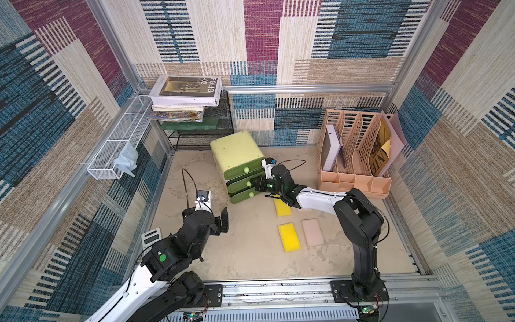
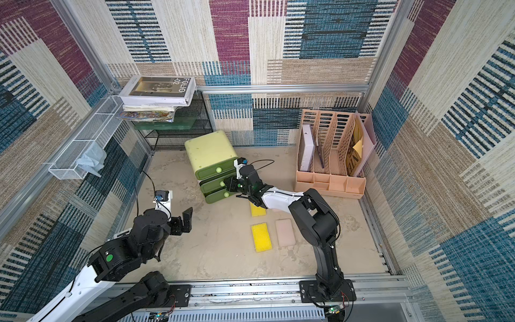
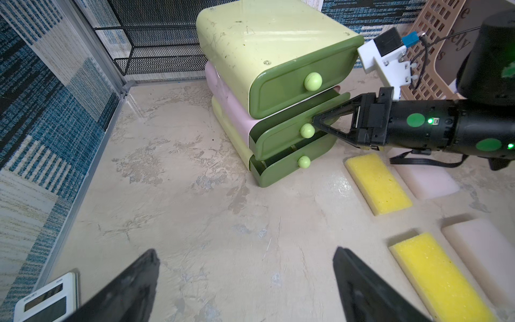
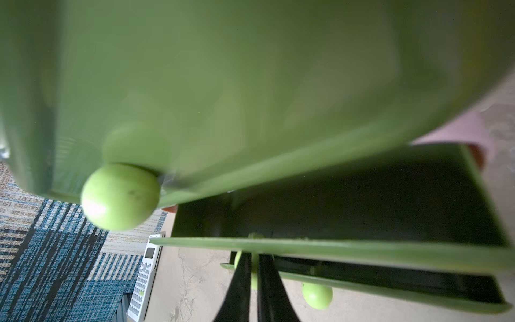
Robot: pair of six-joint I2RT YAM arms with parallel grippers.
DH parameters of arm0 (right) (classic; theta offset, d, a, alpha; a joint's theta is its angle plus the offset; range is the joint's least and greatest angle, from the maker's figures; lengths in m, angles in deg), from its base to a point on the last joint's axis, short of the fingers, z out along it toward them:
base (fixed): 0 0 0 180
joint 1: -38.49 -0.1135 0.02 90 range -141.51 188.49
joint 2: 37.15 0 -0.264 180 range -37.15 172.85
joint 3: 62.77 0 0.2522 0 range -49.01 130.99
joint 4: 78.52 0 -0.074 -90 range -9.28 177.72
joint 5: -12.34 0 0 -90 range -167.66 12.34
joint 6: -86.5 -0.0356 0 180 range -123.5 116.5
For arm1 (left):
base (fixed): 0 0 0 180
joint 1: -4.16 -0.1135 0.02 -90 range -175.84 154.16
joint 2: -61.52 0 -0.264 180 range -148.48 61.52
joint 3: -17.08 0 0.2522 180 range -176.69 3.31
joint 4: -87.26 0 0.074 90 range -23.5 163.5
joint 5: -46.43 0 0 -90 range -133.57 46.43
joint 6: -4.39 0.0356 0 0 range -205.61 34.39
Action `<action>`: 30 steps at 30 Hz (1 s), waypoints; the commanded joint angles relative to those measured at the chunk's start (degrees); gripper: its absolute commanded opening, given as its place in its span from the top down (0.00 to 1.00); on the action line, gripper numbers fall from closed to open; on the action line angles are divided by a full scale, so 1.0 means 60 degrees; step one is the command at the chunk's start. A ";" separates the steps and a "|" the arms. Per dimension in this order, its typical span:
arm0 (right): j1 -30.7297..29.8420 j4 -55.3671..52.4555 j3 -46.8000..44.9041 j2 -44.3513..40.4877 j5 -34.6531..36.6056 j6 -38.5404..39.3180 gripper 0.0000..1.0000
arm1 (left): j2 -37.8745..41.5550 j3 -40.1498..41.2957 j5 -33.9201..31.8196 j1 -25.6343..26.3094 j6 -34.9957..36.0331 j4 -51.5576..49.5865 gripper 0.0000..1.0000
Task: Take the sponge out of the drawer
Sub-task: Close the drawer in the storage box.
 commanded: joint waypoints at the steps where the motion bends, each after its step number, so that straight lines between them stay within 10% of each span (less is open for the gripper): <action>1: -0.0033 0.0640 0.0073 0.0078 0.0177 -0.0260 0.89 | -0.0005 -0.0017 0.0059 -0.0017 0.0066 0.0135 0.00; 30: -0.0093 0.0486 -0.0723 -0.0903 0.0640 0.0302 0.69 | -0.0005 -0.0001 0.0087 -0.0045 0.0072 0.0134 0.00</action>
